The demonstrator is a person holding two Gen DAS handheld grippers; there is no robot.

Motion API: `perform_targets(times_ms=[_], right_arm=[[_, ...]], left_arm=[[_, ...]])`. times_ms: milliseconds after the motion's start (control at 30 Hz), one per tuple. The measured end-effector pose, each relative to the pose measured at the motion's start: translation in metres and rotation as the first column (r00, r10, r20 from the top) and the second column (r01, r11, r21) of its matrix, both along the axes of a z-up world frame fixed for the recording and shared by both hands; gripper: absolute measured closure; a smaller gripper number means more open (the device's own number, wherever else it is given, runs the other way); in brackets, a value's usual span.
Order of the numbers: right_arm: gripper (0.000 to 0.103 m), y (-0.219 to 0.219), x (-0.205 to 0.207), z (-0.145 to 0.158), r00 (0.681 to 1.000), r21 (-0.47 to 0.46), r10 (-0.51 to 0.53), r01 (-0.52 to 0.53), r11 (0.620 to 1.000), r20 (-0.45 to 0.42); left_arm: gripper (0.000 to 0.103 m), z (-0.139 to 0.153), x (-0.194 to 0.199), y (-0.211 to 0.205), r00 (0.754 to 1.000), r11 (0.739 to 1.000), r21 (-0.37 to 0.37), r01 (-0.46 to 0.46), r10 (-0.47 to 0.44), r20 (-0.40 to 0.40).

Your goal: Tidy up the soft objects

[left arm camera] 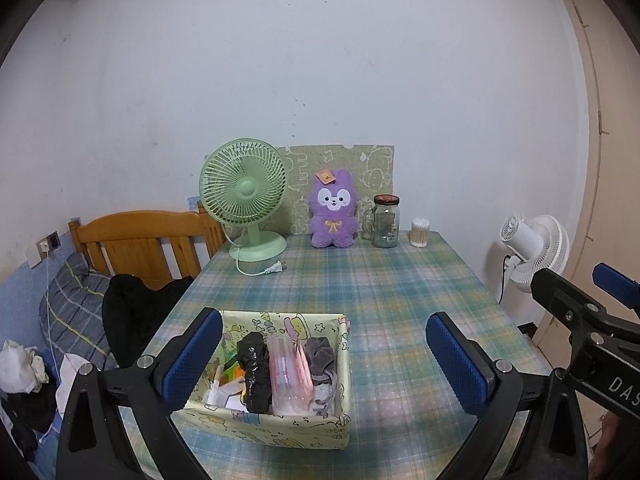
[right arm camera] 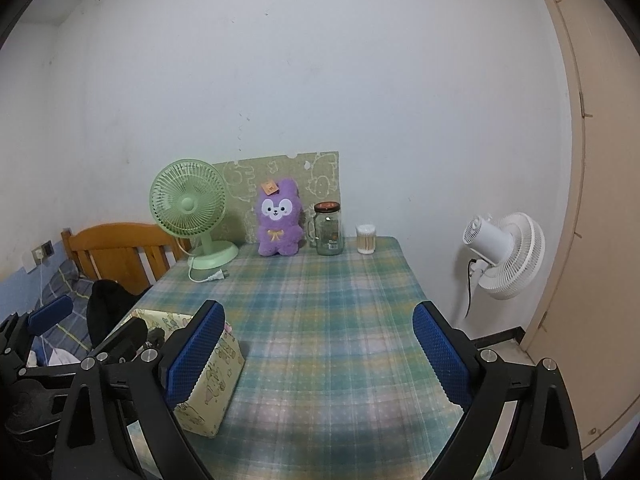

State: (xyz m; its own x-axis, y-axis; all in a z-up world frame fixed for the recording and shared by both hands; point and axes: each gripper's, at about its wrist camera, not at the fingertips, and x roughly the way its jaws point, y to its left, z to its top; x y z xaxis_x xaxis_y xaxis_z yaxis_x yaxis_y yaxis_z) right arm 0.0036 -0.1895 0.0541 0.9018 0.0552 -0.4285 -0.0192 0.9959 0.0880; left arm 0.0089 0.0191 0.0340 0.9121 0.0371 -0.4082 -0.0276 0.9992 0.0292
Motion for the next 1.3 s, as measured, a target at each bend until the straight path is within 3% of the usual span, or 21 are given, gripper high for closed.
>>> perform_targets(times_ms=[1300], right_arm=[[0.005,-0.0007,-0.0022,0.0075,1.0,-0.003,-0.007,0.007,1.0,0.026]], left_arm=[[0.0,0.0055,-0.006,0.005,1.0,1.0,-0.01,-0.018,0.019,0.019]])
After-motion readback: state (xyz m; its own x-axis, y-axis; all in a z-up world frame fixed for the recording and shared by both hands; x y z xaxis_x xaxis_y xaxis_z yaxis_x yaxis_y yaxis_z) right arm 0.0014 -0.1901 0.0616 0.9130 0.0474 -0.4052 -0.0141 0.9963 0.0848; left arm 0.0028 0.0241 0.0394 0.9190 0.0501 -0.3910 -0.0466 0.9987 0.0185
